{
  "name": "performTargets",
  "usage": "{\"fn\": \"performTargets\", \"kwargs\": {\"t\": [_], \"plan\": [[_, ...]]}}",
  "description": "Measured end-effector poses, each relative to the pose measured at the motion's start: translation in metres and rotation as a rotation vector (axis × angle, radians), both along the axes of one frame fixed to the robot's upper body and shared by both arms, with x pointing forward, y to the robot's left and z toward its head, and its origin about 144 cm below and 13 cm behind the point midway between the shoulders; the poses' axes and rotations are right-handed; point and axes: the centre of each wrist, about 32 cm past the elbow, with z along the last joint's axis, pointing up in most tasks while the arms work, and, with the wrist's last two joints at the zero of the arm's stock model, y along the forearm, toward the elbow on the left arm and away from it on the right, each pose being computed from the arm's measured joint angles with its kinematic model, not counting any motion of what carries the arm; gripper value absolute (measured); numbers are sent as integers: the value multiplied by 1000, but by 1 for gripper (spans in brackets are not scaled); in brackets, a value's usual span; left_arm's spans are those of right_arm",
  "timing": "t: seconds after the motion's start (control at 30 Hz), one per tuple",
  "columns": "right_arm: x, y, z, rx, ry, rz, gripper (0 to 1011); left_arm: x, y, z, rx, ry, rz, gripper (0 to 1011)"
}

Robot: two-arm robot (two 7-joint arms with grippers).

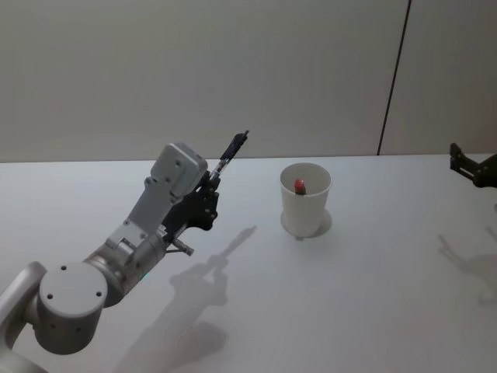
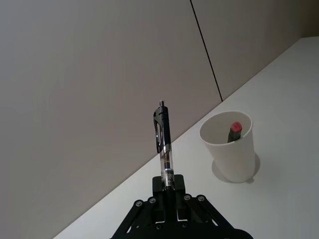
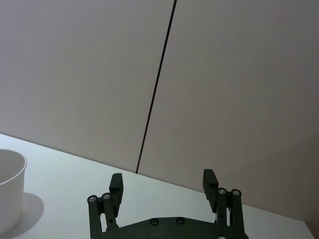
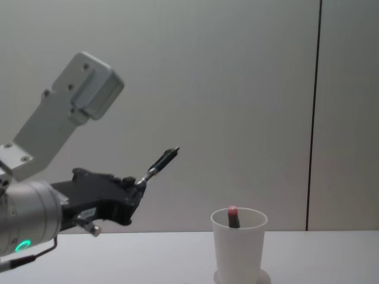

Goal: Place the pen into the pen holder.

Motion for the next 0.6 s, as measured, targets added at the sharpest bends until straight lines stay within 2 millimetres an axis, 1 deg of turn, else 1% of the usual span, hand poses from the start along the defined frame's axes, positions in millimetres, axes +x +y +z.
{"fn": "performTargets", "kwargs": {"t": [0.33,0.6], "plan": [[0,0,0,0,0,0,1001,5,-13,9,15,-62,-48,140],[0,0,0,0,0,0,1001,14,-24,15,21,-99,-86,140]]}}
